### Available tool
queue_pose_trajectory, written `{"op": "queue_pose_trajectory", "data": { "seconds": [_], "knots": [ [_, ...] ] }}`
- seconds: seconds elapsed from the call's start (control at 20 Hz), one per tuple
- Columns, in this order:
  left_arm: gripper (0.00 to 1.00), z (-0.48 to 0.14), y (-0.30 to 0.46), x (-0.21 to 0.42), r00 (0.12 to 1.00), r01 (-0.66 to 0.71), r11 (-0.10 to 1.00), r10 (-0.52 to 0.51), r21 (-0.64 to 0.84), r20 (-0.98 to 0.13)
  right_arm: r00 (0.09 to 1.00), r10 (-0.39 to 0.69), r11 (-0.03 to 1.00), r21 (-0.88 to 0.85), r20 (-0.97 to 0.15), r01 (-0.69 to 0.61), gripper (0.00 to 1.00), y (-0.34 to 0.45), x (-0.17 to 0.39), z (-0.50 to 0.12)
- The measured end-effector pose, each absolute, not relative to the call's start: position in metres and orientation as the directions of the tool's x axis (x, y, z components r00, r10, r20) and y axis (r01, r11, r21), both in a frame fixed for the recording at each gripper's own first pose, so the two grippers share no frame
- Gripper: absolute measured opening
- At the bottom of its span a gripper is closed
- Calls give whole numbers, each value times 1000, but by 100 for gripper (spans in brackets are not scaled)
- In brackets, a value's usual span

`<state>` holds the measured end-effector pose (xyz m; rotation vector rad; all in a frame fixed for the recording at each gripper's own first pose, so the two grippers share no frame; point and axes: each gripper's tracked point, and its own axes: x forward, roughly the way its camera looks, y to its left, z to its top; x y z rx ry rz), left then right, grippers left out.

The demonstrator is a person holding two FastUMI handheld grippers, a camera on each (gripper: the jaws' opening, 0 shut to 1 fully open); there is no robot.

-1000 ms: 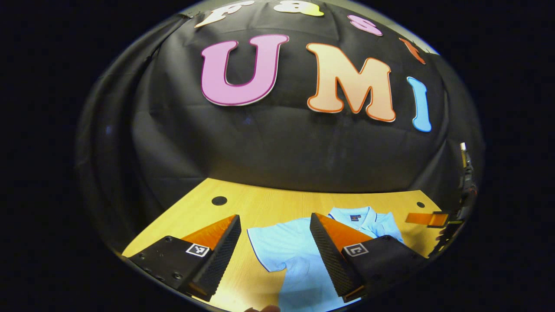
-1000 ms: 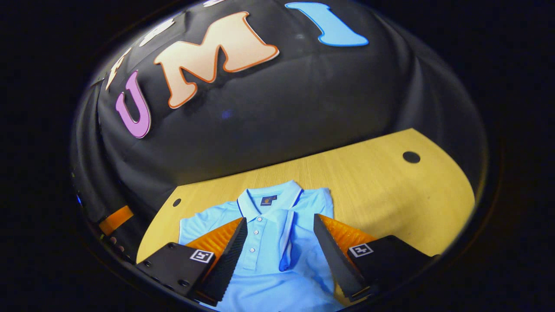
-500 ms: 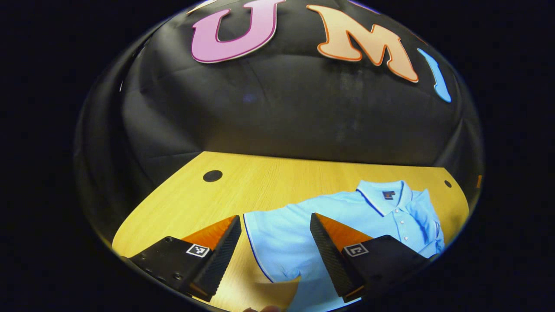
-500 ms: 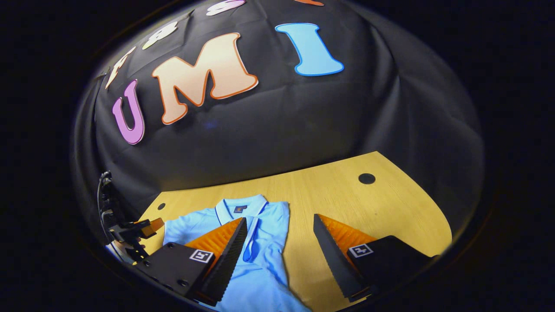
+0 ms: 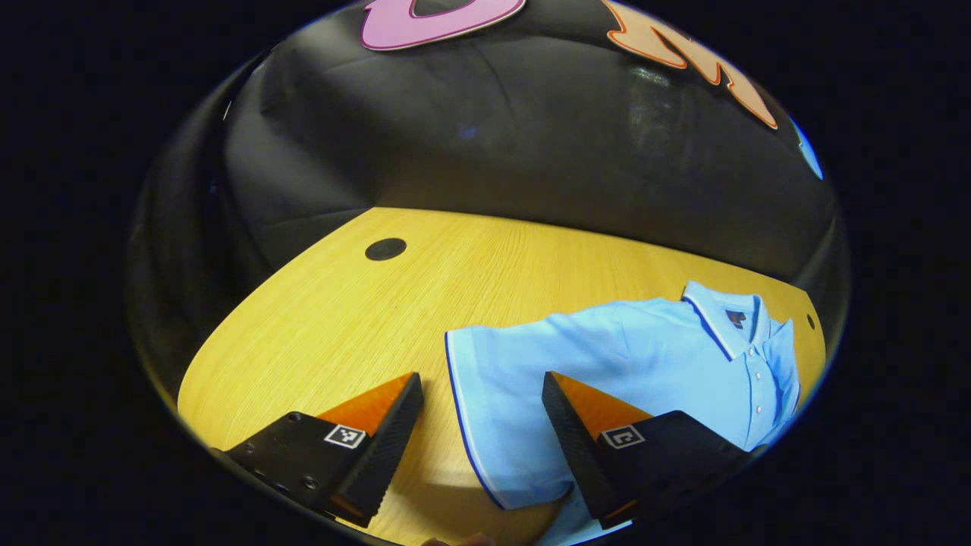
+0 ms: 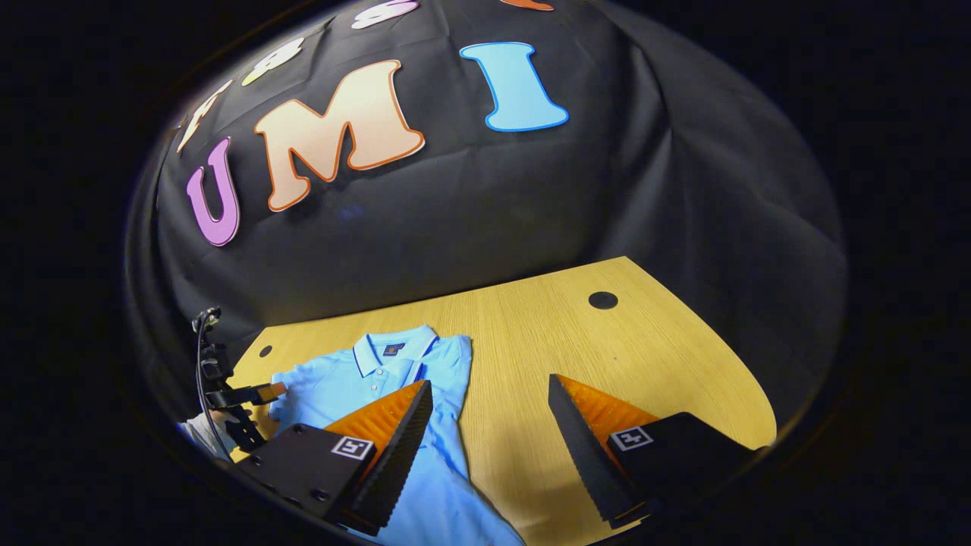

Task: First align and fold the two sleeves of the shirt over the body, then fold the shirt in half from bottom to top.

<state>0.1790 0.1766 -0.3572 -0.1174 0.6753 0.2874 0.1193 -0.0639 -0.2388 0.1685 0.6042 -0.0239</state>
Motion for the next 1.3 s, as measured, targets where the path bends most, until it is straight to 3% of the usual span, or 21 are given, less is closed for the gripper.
{"op": "queue_pose_trajectory", "data": {
  "seconds": [0.15,0.25,0.5,0.55,0.85,1.3],
  "knots": [
    [97,-359,176,179,739,-296,955,218,-17,-637,825,22,988,138,-565,68,97,-66,115,-236],
    [89,-356,175,179,748,-269,963,189,-29,-636,826,27,987,149,-563,69,97,-66,111,-234],
    [11,-355,154,188,761,-227,972,142,-55,-633,831,17,985,153,-557,83,97,-73,103,-234],
    [2,-354,154,189,762,-233,971,153,-46,-629,833,16,985,152,-554,83,97,-74,101,-232],
    [0,-326,107,196,784,-184,979,90,-91,-614,850,8,984,157,-526,88,97,-90,86,-214],
    [0,-303,-17,208,797,17,995,-71,-95,-600,851,-14,975,181,-524,127,97,-115,63,-209]
  ]
}}
